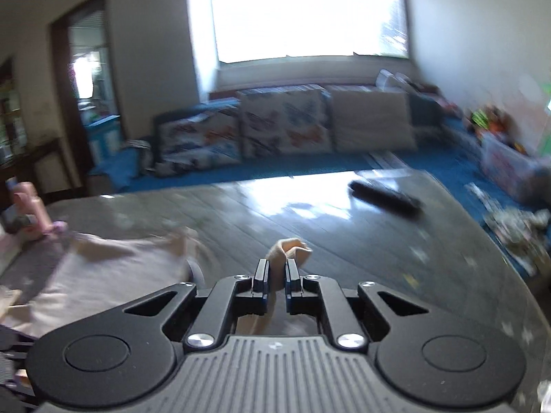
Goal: Fold clothes
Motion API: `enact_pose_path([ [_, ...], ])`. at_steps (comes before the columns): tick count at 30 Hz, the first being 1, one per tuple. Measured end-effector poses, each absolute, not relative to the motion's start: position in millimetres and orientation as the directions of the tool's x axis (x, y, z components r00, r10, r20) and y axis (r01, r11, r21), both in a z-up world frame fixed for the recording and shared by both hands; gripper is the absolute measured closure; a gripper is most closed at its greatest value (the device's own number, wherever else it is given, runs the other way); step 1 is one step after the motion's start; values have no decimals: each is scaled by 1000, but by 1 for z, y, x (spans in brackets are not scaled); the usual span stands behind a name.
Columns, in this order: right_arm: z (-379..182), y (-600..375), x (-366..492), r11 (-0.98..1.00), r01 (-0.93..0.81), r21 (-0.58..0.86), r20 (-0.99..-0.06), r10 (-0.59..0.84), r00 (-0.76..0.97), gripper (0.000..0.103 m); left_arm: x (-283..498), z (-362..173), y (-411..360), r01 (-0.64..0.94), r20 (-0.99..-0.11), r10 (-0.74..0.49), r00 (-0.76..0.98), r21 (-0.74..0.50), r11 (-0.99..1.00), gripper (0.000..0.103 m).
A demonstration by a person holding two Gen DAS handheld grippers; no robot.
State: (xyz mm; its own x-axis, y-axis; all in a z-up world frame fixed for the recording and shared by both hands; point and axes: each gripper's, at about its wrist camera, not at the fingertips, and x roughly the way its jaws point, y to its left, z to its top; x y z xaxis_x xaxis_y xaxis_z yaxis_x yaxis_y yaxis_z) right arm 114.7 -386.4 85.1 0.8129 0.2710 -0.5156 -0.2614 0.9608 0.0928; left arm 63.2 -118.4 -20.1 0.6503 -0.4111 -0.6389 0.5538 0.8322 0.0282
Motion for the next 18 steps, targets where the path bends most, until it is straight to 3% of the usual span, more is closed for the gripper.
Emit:
enact_pose_path([
  [7, 124, -305, 99, 873, -486, 37, -476, 442, 760, 95, 35, -6, -74, 461, -602, -347, 719, 40, 886, 72],
  [18, 95, -180, 87, 712, -701, 25, -548, 596, 586, 95, 6, -9, -10, 267, -600, -215, 771, -2, 964, 67],
])
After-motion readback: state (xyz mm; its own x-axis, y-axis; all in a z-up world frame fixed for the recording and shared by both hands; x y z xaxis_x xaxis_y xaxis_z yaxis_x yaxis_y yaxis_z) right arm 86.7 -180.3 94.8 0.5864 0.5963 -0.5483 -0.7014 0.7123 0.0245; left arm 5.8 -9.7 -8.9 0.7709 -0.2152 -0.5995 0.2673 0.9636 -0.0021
